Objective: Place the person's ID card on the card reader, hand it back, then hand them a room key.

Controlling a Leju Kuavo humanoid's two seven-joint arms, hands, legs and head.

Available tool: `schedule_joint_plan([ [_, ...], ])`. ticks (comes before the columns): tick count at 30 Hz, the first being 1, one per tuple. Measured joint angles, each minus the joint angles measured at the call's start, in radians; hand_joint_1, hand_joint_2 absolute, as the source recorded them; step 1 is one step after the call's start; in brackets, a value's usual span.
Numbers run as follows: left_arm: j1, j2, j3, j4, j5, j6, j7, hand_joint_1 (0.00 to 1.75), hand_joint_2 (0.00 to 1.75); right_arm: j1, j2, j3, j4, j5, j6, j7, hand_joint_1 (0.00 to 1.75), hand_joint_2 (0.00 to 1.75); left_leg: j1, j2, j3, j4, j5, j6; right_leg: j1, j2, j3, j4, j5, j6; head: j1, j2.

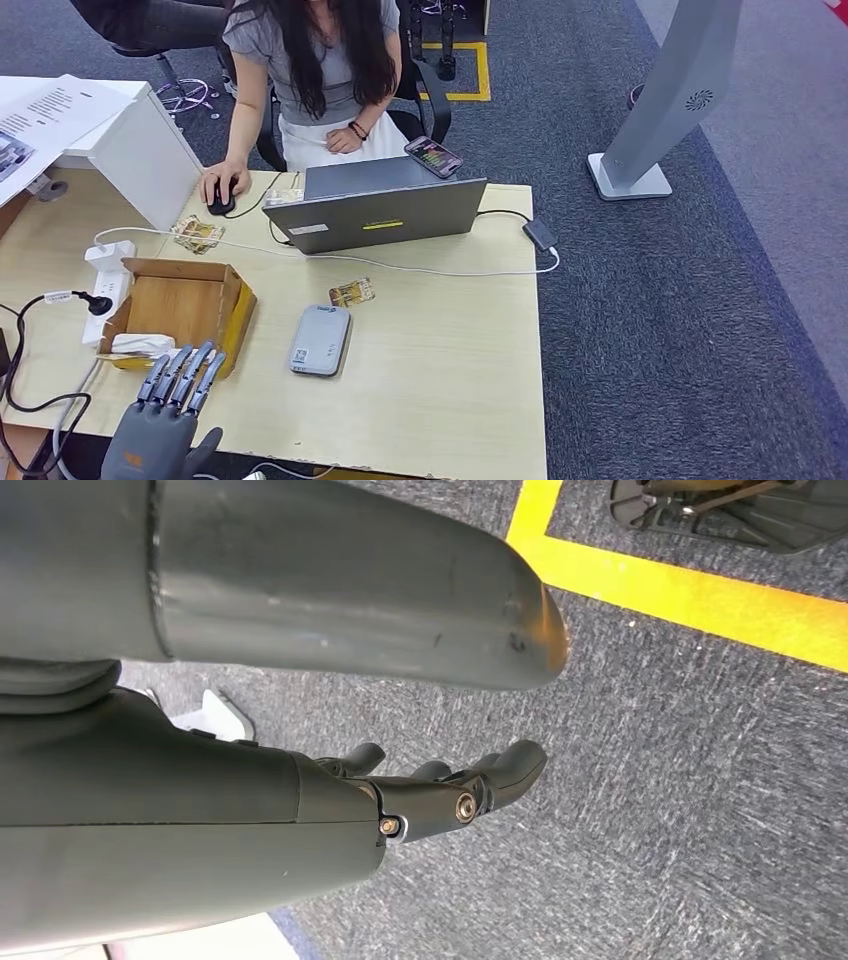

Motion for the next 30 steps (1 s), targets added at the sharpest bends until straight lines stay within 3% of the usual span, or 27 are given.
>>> schedule_joint_plan([
  [6, -0.042, -0.029, 0.101, 0.091, 0.036, -0.077, -0.092, 0.0, 1.75, 0.0, 0.0, -0.012, 0.0, 0.024, 0.005, 0.004, 0.0, 0.0, 0.0, -0.001, 0.0, 0.0, 0.0, 0.0, 0.0, -0.001, 0.001, 0.0, 0.0, 0.0, 0.0, 0.0],
  [16, -0.159, -0.111, 0.211, 0.22, 0.016, -0.058, -0.168, 0.0, 1.75, -0.001, 0.003, -0.014, 0.0, 0.054, 0.018, 0.006, 0.0, 0.0, 0.0, -0.002, 0.001, 0.0, 0.001, 0.0, 0.0, -0.002, 0.002, 0.0, 0.0, 0.0, 0.0, 0.0],
  [30, -0.276, -0.164, 0.228, 0.292, 0.004, -0.057, -0.19, 0.0, 1.75, -0.001, 0.003, -0.014, 0.0, 0.073, 0.034, -0.006, 0.0, 0.0, 0.0, -0.002, 0.001, 0.0, 0.001, 0.0, 0.0, -0.002, 0.002, 0.0, 0.0, 0.0, 0.0, 0.0],
])
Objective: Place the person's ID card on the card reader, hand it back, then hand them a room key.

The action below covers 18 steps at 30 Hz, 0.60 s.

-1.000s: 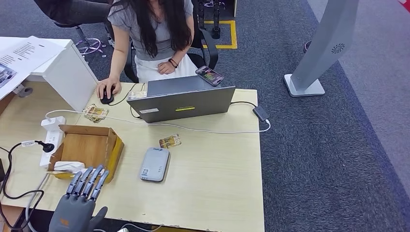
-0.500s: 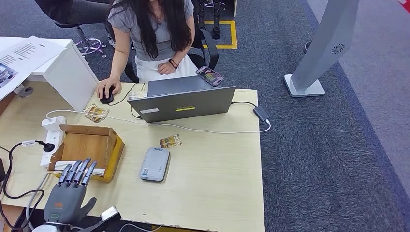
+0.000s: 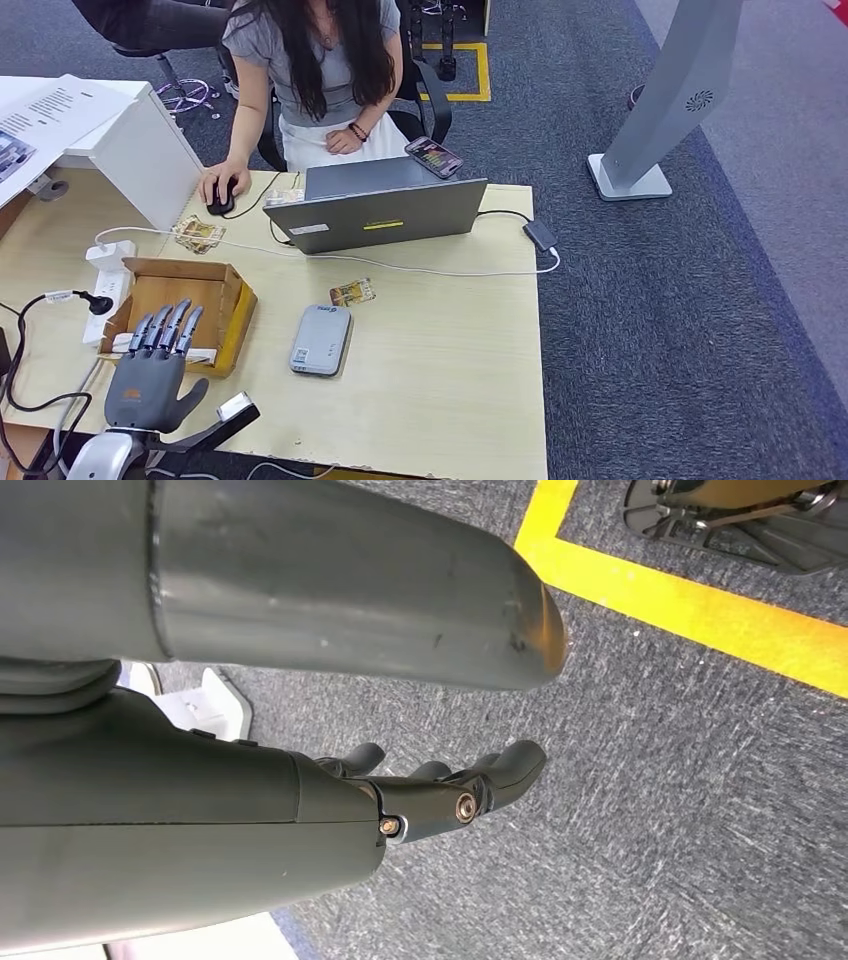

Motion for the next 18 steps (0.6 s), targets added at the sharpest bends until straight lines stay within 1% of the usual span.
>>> schedule_joint_plan([
  [11, -0.008, -0.011, 0.002, 0.012, 0.003, -0.005, 0.031, 0.0, 1.75, 0.0, 0.0, -0.002, 0.0, 0.005, -0.001, 0.008, 0.0, 0.0, 0.0, 0.0, 0.0, 0.0, 0.0, 0.0, 0.0, 0.0, 0.0, 0.0, 0.0, 0.0, 0.0, 0.0],
  [18, -0.007, -0.021, 0.026, 0.02, -0.003, -0.001, 0.06, 0.0, 1.75, 0.0, 0.0, -0.006, 0.0, 0.012, -0.001, 0.014, 0.0, 0.0, 0.0, 0.0, 0.0, 0.0, 0.0, 0.0, 0.0, 0.0, 0.0, 0.0, 0.0, 0.0, 0.0, 0.0],
])
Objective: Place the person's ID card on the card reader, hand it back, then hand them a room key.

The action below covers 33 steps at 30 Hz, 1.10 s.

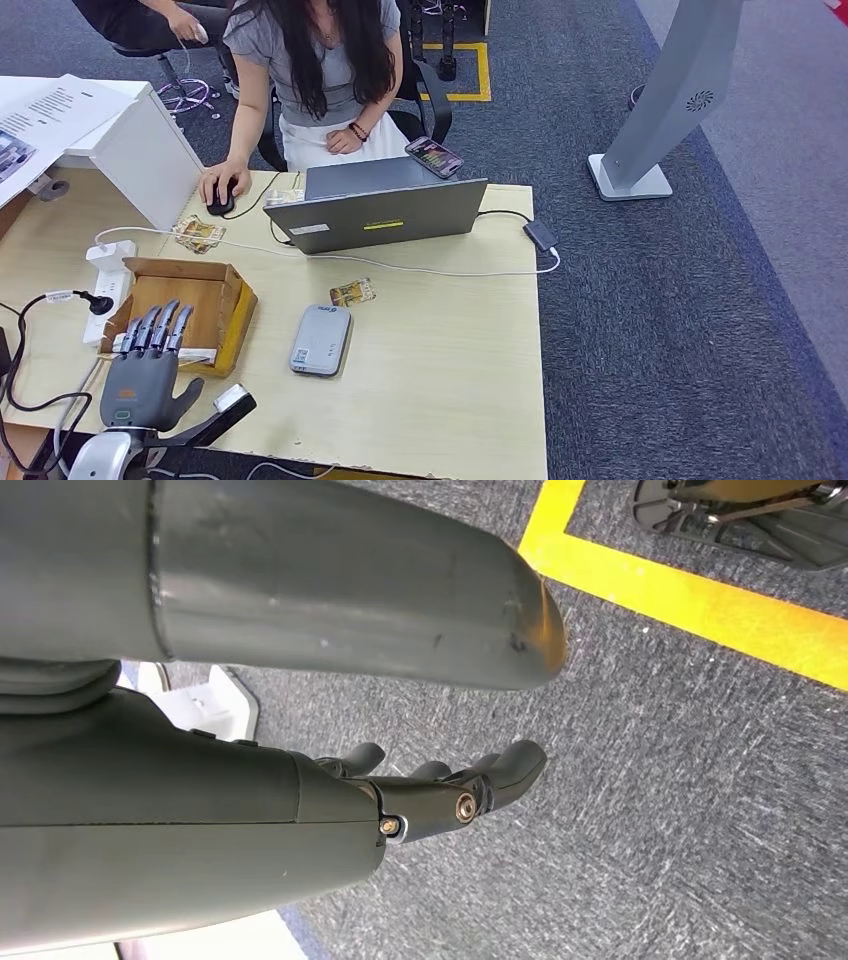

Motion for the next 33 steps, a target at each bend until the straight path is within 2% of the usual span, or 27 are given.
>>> schedule_joint_plan([
  [33, 0.0, -0.014, 0.053, 0.0, 0.003, -0.007, 0.025, 0.0, 1.75, 0.0, 0.0, -0.015, 0.0, 0.008, 0.001, -0.003, 0.0, 0.0, 0.0, 0.0, 0.0, 0.0, 0.0, 0.0, 0.0, 0.0, 0.0, 0.0, 0.0, 0.0, 0.0, 0.0],
])
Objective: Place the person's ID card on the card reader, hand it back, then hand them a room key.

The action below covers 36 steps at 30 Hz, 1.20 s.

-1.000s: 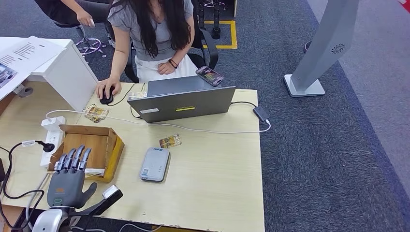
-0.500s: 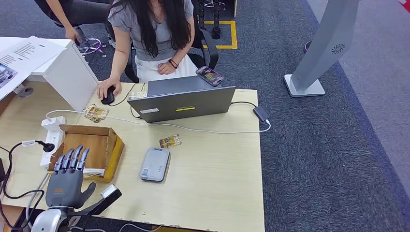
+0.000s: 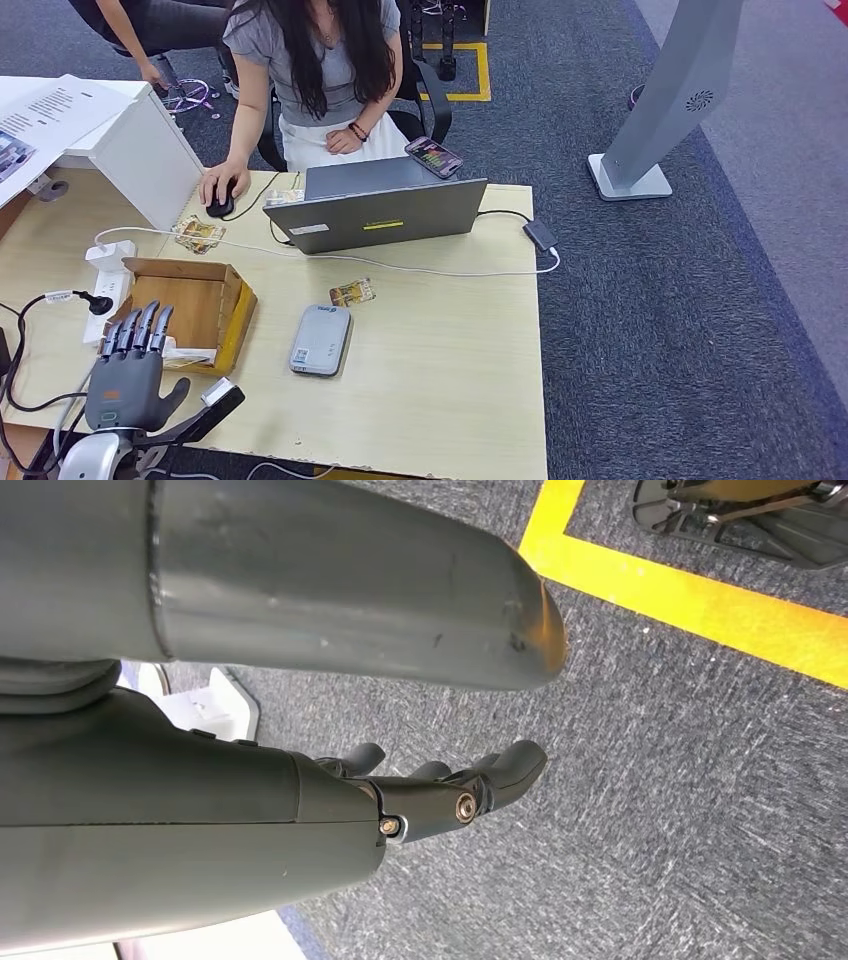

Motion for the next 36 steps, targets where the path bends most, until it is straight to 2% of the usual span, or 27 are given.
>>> schedule_joint_plan([
  [9, -0.002, -0.001, 0.042, 0.007, 0.0, -0.002, -0.001, 0.0, 1.75, 0.0, 0.0, -0.002, 0.0, 0.011, 0.001, 0.0, 0.0, 0.0, 0.0, 0.0, 0.0, 0.0, 0.0, 0.0, 0.0, 0.0, 0.0, 0.0, 0.0, 0.0, 0.0, 0.0],
  [22, -0.005, -0.01, 0.056, 0.025, -0.013, -0.005, -0.008, 0.0, 1.75, 0.0, 0.0, -0.003, 0.0, 0.016, 0.002, -0.001, 0.0, 0.0, 0.0, 0.0, 0.0, 0.0, 0.0, 0.0, 0.0, 0.0, 0.0, 0.0, 0.0, 0.0, 0.0, 0.0],
  [23, -0.005, -0.01, 0.057, 0.025, -0.013, -0.005, -0.008, 0.04, 1.75, 0.0, 0.0, -0.003, 0.0, 0.016, 0.002, -0.001, 0.0, 0.0, 0.0, 0.0, 0.0, 0.0, 0.0, 0.0, 0.0, 0.0, 0.0, 0.0, 0.0, 0.0, 0.0, 0.0],
  [27, -0.006, -0.01, 0.058, 0.027, -0.013, -0.007, -0.008, 1.75, 1.75, 0.0, 0.0, -0.004, 0.0, 0.017, 0.002, -0.001, 0.0, 0.0, 0.0, 0.0, 0.0, 0.0, 0.0, 0.0, 0.0, 0.0, 0.0, 0.0, 0.0, 0.0, 0.0, 0.0],
  [36, -0.006, -0.01, 0.058, 0.034, -0.015, -0.042, -0.018, 1.75, 1.75, 0.0, 0.0, -0.005, 0.0, 0.028, 0.001, -0.004, 0.0, 0.0, 0.0, 0.0, 0.0, 0.0, 0.0, 0.0, 0.0, 0.0, 0.0, 0.0, 0.0, 0.0, 0.0, 0.0],
])
